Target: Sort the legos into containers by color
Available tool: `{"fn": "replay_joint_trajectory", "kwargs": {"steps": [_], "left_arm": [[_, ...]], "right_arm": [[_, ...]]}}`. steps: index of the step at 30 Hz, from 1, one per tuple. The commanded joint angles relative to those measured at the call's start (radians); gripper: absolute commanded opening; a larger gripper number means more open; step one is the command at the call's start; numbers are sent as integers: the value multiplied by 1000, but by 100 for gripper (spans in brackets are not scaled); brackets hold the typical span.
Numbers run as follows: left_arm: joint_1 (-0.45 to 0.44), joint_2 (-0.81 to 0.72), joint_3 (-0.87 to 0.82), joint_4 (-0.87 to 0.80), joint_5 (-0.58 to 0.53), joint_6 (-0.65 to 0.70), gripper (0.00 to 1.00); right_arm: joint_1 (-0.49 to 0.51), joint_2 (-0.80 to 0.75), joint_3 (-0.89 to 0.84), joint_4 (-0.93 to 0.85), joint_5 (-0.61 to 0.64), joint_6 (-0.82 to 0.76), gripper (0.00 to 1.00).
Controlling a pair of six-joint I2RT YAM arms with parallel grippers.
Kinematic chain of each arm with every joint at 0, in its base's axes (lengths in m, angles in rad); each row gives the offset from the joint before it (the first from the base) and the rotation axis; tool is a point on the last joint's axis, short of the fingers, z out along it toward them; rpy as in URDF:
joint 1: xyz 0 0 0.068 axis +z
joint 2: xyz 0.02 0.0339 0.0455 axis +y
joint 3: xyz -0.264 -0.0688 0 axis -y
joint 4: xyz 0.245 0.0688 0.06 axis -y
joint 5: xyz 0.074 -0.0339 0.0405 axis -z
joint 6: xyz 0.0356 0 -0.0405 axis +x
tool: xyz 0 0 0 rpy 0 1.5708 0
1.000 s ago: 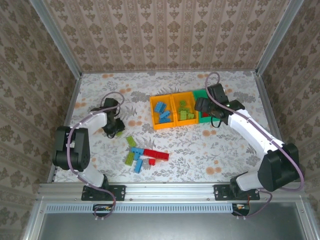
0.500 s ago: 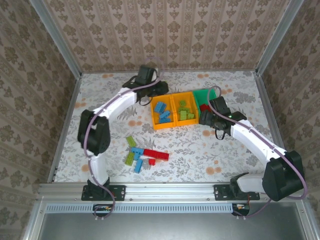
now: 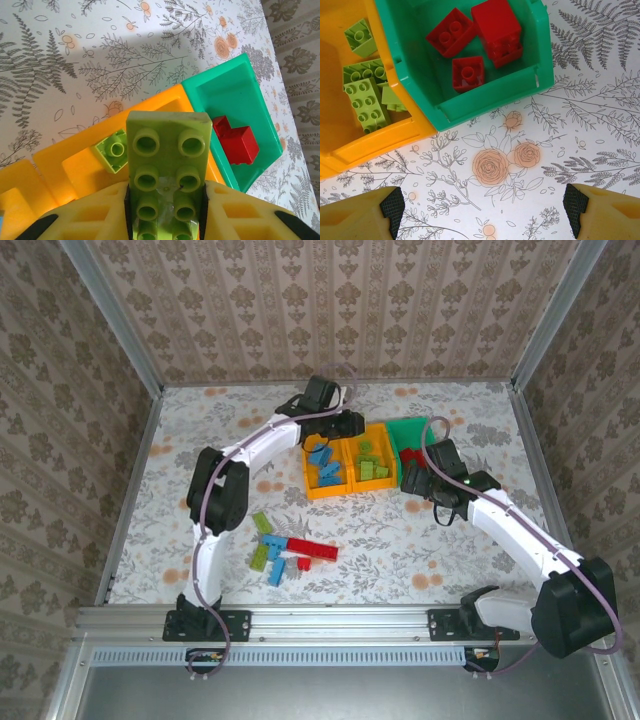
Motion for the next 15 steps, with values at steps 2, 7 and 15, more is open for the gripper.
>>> {"fn": "replay_joint_trajectory", "kwargs": {"steps": [2, 7, 15], "left_arm": [[-5, 32, 30, -62, 34, -27, 38], [-6, 15, 6, -49, 21, -36, 58], [-4, -126, -147, 84, -52, -36, 100]], "right_arm": [[1, -18, -12, -20, 5, 18, 86], [8, -31, -27, 28, -77, -51, 86], [178, -59, -104, 191, -161, -368, 87]]}}
